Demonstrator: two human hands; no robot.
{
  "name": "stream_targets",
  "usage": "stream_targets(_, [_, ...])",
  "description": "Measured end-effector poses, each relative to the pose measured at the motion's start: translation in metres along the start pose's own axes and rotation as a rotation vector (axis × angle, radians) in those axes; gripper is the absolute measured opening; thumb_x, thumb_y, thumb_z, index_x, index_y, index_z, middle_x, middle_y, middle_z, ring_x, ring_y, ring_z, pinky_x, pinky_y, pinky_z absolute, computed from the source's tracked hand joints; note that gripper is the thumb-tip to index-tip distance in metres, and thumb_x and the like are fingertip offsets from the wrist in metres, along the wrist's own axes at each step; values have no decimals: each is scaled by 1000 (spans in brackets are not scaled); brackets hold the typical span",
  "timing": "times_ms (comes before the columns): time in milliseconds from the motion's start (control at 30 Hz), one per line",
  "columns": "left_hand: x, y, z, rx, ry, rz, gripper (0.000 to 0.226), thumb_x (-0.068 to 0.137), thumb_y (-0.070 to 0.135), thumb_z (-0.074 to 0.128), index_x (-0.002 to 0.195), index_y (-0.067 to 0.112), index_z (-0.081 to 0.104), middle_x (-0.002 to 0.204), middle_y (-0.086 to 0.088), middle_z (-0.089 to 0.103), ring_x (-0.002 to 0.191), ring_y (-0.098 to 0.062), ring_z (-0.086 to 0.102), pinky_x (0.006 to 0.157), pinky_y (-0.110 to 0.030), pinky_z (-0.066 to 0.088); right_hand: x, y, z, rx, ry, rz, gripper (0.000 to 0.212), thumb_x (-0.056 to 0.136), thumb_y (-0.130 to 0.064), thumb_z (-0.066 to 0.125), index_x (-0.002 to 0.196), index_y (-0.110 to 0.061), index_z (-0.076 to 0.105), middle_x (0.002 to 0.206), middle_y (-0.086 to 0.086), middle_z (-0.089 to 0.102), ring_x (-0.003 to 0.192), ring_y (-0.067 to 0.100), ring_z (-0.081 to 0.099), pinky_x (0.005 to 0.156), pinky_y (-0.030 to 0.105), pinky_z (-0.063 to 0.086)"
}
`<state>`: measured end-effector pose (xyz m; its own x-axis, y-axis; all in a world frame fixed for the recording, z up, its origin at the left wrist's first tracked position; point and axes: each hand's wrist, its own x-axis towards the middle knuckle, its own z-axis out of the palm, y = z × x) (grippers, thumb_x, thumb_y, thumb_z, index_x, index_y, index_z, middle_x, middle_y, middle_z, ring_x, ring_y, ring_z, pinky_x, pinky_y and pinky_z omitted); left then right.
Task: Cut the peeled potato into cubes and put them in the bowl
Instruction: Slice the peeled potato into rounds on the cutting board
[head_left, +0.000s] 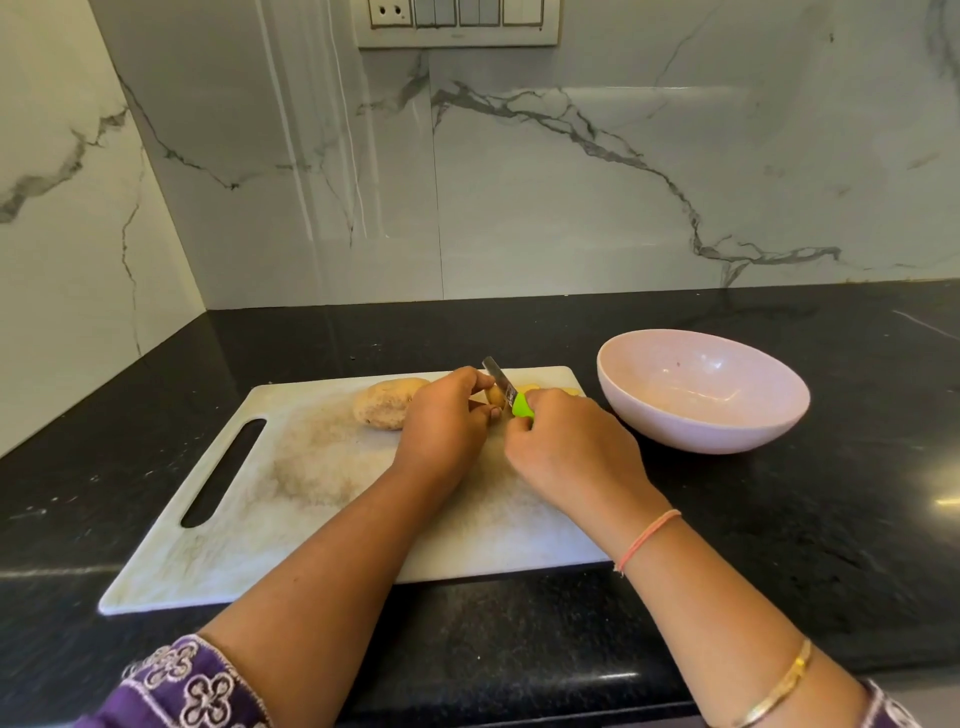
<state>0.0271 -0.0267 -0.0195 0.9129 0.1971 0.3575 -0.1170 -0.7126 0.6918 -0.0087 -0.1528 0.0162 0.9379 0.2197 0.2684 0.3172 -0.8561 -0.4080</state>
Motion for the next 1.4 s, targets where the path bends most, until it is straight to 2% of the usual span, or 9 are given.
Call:
stream_targets(100, [1,1,0,17,23,-6,18,89,10,63,107,14,66,107,0,69,89,-8,58,72,-17,41,-5,0,-3,-14,-1,-4,24,97,-29,37,105,-21,59,94,2,61,74,18,46,52,26,31])
stream_targets(200, [3,2,1,32,28,-6,21,90,11,62,111,13,65,110,-1,68,97,-12,61,74,-17,40,-12,0,-8,-33,-1,-3,30,97,-31,37,115,-21,59,79,-2,50,72,16,44,49,24,28])
stream_targets(333, [3,1,0,87,14,7,24,90,13,63,114,14,65,111,-2,68,100,-16,61,77,-19,42,-10,-8,-8,-72,-8,8,24,96,-28,38,73,-23,46,66,-6,41,59,10,39,46,24,22])
stream_targets(433, [-1,-1,1,99,6,28,22,89,11,63,110,14,66,106,-1,69,95,-15,61,76,-21,44,-1,-10,-3,-79,-43,19,32,96,-27,39,65,-22,36,67,-4,41,57,12,37,46,23,21])
stream_targets(600, [1,3,-1,55,45,19,18,89,6,61,104,13,68,103,1,69,83,-6,53,74,-20,43,-1,-9,-5,-131,-21,-65,15,98,-27,39,86,-22,47,81,-1,47,72,18,44,47,22,22])
stream_targets(733, [1,1,0,58,39,-20,22,91,10,60,113,12,64,111,-1,67,96,-11,59,79,-17,41,-15,-11,-6,-191,-105,-82,13,98,-32,40,95,-22,49,82,-1,47,72,19,44,47,25,21])
stream_targets(933, [0,-1,1,104,27,2,24,92,11,59,116,12,63,114,-2,67,100,-16,61,79,-21,45,-1,-12,-1,-215,-109,-67,26,97,-29,40,73,-20,40,73,-1,47,70,17,47,52,25,31])
stream_targets(1200, [1,0,0,97,40,-56,23,94,11,57,117,12,59,119,-4,64,105,-19,59,79,-21,41,-16,-7,-4,-216,-165,-127,14,97,-31,41,91,-21,49,77,-2,44,72,19,44,51,26,25])
stream_targets(1400, [2,-2,4,100,1,-73,32,94,9,56,125,16,54,123,-3,61,108,-18,58,80,-20,41,-36,9,-14,-148,-133,-45,31,94,-35,38,116,-22,56,81,-2,52,85,22,57,67,31,42])
